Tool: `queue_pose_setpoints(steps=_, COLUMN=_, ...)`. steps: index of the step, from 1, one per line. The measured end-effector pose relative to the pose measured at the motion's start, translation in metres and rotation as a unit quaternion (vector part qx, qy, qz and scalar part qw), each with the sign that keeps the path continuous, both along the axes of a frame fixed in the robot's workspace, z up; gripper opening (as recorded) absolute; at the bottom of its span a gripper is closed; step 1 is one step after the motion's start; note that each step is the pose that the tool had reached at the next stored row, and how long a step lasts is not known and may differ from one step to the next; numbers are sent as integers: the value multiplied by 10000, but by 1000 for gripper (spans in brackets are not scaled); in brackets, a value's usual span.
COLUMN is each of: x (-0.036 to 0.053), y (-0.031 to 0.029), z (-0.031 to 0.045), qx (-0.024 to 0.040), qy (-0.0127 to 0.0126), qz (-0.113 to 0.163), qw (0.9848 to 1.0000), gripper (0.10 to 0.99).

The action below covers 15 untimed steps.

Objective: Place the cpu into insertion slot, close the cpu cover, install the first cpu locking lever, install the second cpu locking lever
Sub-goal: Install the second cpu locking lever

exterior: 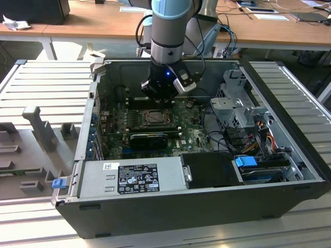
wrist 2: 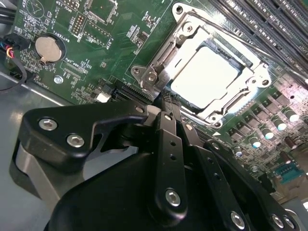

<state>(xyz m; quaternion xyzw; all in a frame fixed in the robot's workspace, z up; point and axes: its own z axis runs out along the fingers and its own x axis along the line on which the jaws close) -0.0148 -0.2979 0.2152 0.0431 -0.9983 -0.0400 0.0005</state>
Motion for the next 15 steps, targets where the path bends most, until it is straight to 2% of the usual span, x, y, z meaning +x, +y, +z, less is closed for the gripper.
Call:
queue_pose_setpoints(steps=2, x=0, y=-16, z=0, qx=0, qy=0, qz=-2, qw=10000, gripper=106)
queue_pose_setpoints(steps=4, x=0, y=-64, z=0, qx=0, qy=0, qz=-2, qw=10000, gripper=106)
queue_pose_setpoints(steps=13, x=0, y=-144, z=0, qx=0, qy=0, qz=-2, qw=10000, gripper=106)
queue_pose_setpoints(steps=15, x=-1, y=-190, z=0, qx=0, qy=0, qz=-2, qw=10000, gripper=106)
